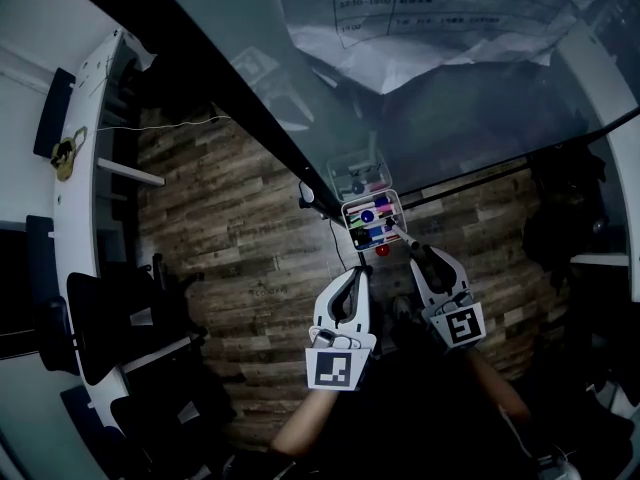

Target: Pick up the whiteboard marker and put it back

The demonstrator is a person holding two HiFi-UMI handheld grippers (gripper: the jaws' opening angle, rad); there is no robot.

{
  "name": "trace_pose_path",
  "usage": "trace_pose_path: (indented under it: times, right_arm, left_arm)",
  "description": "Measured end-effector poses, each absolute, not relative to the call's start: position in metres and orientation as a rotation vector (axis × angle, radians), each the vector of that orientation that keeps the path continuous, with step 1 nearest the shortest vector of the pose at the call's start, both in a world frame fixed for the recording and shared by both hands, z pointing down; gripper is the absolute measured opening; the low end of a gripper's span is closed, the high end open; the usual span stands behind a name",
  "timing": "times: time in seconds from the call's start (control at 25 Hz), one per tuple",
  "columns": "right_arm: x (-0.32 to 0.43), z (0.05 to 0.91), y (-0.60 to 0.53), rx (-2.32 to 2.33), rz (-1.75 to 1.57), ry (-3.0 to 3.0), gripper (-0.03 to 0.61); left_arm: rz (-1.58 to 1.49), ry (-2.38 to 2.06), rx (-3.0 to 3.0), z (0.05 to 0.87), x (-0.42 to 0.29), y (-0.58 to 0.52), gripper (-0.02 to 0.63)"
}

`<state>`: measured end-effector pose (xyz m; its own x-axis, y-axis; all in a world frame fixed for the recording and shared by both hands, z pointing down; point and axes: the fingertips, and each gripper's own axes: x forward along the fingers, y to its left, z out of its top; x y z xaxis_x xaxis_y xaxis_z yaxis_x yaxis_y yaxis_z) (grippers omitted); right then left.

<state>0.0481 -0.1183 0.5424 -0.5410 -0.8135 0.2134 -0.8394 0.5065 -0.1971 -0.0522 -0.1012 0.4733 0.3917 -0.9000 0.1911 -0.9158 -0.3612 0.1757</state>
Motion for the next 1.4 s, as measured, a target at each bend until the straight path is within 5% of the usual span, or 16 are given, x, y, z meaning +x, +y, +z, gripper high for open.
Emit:
trace_pose_path:
  times: [1.4]
  right_arm:
    - [0.039,0.568,-0.143,1.427,0.371,-2.569,0.083]
  left_arm:
    - [0.092,-1.629,2.346,0.486,-0.067,-0.11,0.002]
